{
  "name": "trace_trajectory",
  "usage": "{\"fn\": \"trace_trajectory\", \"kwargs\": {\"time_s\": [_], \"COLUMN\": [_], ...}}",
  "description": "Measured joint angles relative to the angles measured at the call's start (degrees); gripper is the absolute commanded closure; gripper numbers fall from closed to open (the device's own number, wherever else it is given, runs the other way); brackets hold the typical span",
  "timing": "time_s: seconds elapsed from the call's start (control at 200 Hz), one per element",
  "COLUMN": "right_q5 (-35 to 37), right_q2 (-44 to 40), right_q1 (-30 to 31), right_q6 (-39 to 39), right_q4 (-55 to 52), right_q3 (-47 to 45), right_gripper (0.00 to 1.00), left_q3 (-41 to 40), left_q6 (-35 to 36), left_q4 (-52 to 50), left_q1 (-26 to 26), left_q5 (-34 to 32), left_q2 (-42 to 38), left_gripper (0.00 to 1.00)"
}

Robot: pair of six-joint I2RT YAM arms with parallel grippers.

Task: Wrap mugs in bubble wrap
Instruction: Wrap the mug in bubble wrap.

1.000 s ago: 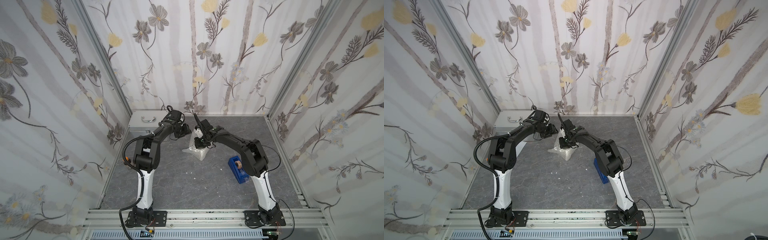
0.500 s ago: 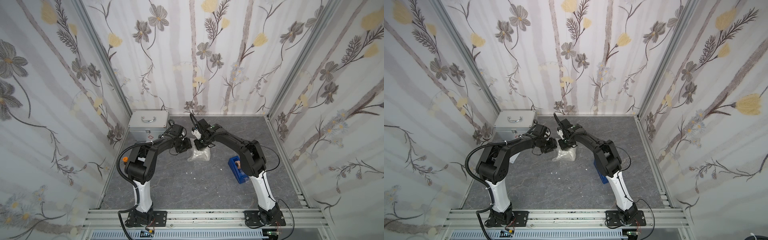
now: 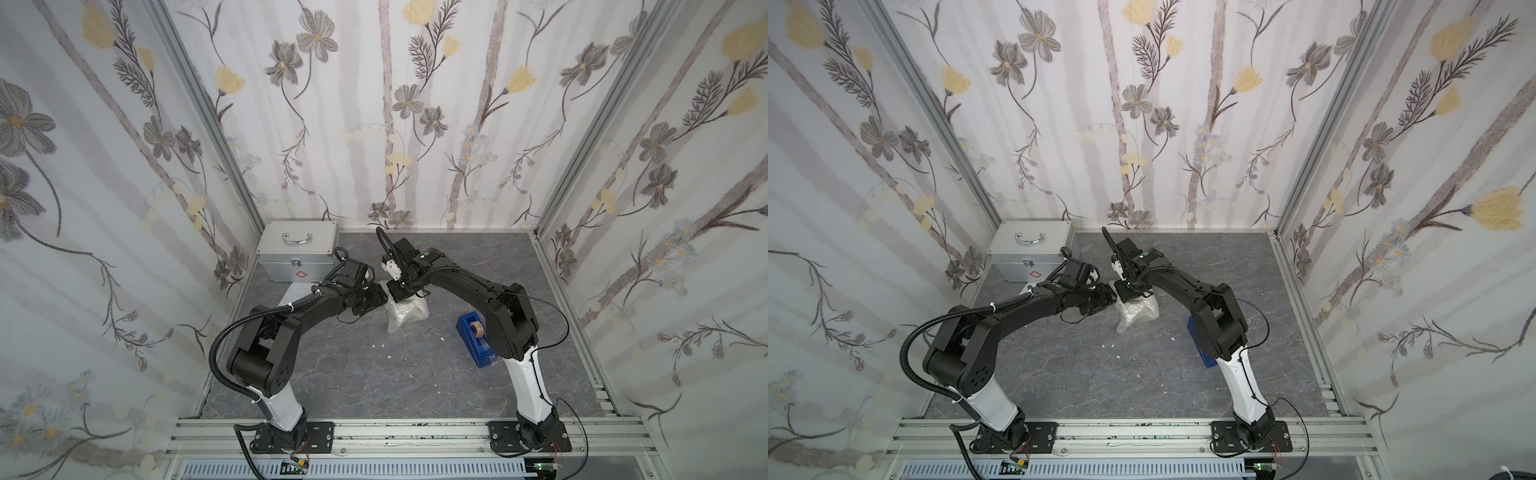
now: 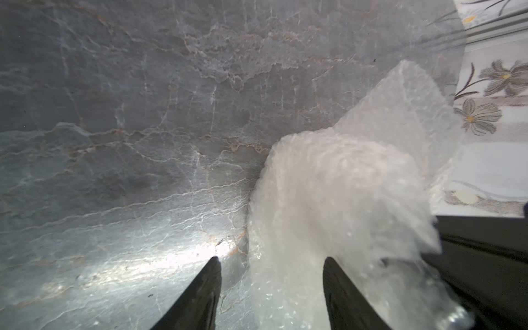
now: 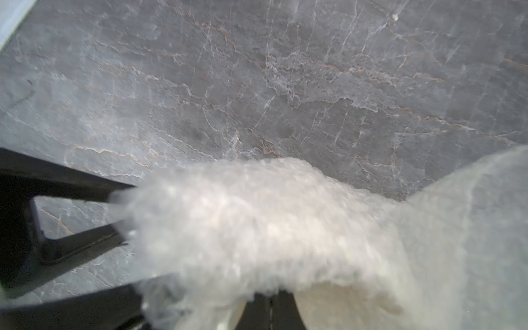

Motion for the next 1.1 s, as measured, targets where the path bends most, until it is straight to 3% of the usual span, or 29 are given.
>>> {"fn": "trace_trajectory", "kwargs": {"time_s": [0.43,0.839,1.099], "right_q5": [-3.26,-4.46,-8.98], "right_q2": [2.95,-3.72,-7.52], "right_q1": [-1.20,-3.19,-4.79], "right_q6": [7.69,13.22,16.46], "right_q4": [1.81,4.72,11.52], "right_q3": [-1.05,-7.65,-12.92], "right_gripper": [1.00,1.00,0.93], "left_q3": [2.36,11.54,15.52], "left_q6": [-1.55,1.70,3.39], "left_q4": [1.64,-6.23,-10.12], "left_q1": [-1.03,-4.63,-5.97], "left_q5": [1.55,-5.42,-8.66], "left_q2": [2.01,9.90,12.63], "left_gripper": [0.38,0.38,0.38]}}
